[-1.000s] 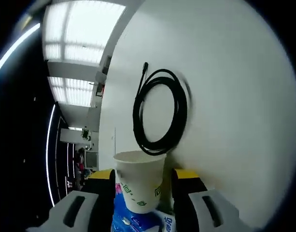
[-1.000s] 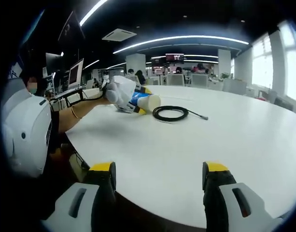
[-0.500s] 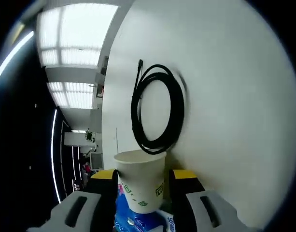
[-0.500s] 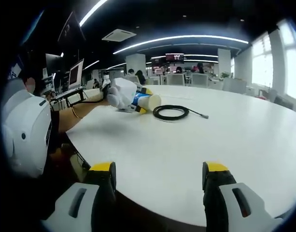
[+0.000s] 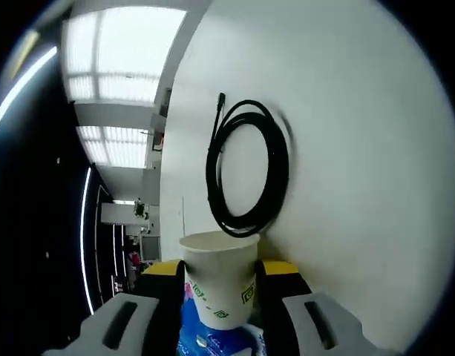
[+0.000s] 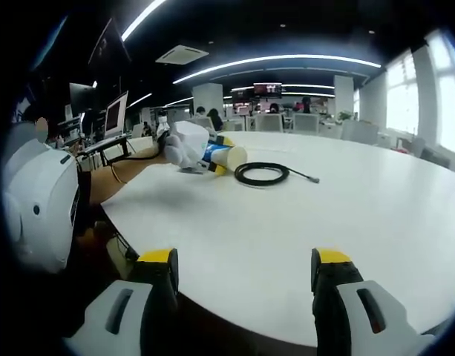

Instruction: Arrange the tabletop items into an orderly group along one side of the table until the central work area is clear of visible clutter.

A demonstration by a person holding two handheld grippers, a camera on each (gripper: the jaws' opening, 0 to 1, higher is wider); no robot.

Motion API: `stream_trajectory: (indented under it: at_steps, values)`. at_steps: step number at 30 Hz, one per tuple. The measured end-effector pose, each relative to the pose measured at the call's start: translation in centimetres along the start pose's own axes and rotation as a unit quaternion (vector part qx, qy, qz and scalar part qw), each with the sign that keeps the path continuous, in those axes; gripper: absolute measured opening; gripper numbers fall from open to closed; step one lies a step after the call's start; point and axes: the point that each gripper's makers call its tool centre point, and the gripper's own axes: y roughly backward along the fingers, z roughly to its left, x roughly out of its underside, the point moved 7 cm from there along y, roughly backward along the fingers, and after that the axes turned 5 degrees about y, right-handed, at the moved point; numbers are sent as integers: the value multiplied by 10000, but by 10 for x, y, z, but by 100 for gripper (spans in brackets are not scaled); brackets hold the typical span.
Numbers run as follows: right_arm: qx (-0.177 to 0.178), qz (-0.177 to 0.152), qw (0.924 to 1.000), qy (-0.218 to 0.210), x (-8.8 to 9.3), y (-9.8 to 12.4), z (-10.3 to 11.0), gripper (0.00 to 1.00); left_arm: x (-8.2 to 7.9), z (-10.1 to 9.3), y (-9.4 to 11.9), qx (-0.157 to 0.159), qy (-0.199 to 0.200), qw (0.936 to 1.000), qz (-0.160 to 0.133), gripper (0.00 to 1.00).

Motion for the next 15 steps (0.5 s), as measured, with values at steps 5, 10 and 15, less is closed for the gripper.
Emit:
stream_trajectory:
  at_steps: [5, 10, 15]
  values:
    - [-3, 27, 10000, -2, 1, 0, 0, 70, 0, 0, 2, -63, -25, 10000, -22, 37]
    - [17, -2, 10000, -3, 0, 2, 0, 70, 1, 0, 4, -164, -45, 9998, -88, 37]
    - [13, 17, 10000, -2, 0, 1, 0, 70, 2, 0, 7, -256, -108, 9995, -143, 37]
